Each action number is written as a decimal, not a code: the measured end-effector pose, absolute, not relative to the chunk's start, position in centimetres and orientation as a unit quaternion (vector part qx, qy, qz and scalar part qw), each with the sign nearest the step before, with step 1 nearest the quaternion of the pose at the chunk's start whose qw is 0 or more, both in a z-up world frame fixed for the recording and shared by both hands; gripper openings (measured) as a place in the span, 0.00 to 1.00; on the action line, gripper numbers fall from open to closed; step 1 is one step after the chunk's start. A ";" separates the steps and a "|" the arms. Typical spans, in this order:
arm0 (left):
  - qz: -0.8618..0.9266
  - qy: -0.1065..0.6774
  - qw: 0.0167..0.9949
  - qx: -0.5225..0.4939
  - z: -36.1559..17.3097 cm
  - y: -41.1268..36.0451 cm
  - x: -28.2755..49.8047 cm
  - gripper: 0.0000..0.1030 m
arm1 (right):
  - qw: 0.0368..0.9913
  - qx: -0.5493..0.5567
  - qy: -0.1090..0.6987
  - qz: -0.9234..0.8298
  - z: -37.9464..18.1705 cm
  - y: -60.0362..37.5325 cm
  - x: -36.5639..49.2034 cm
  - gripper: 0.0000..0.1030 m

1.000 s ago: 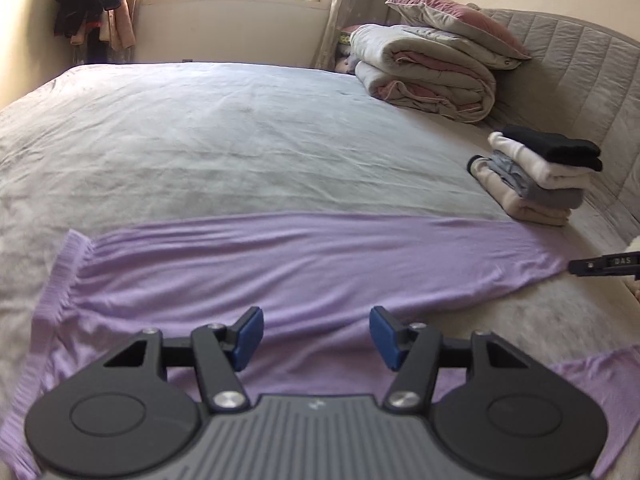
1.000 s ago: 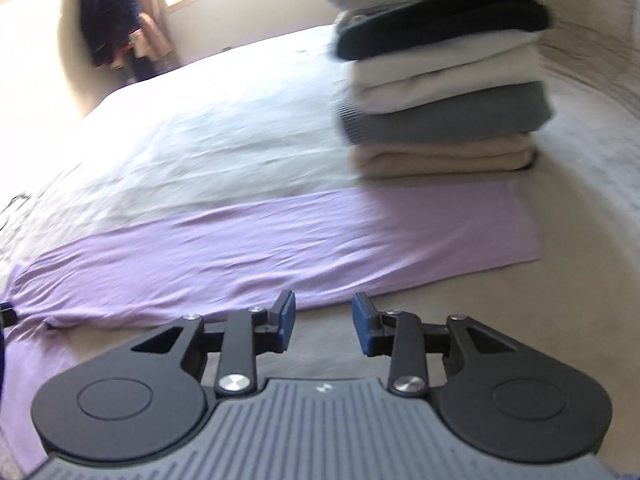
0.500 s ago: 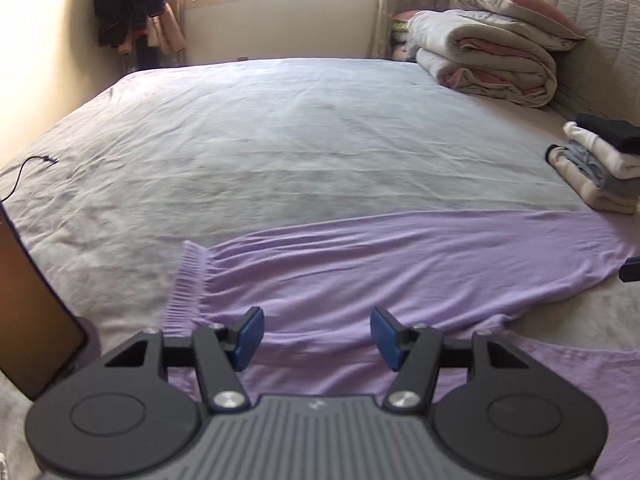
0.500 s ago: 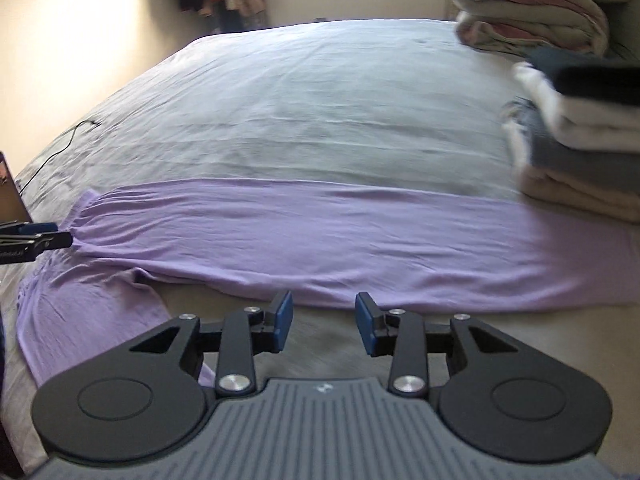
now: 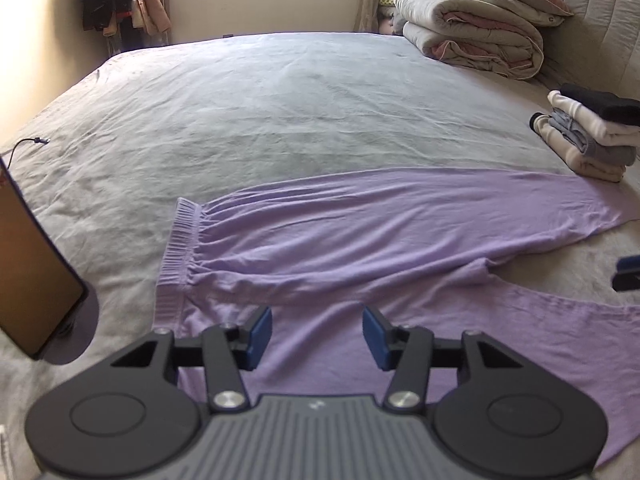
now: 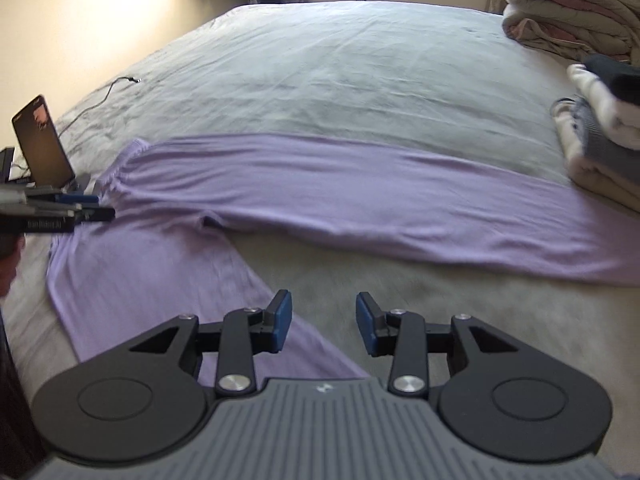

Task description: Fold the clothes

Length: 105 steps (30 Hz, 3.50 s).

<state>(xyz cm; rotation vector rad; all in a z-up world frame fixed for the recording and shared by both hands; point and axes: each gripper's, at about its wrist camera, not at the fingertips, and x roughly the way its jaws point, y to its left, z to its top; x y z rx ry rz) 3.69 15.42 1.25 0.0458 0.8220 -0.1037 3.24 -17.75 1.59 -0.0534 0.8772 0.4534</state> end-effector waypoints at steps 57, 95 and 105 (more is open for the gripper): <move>-0.053 0.305 0.938 -0.158 -5.5 23.1 3.2 0.51 | 0.846 -0.146 0.401 0.319 -2.6 7.3 22.9 0.67; -0.030 0.321 0.919 -0.228 -5.3 25.9 3.6 0.24 | 0.800 -0.075 0.409 0.432 4.8 4.1 2.8 0.02; -0.061 0.321 0.910 -0.256 -4.8 27.6 0.9 0.34 | 0.789 -0.026 0.453 0.414 -2.1 3.9 2.9 0.04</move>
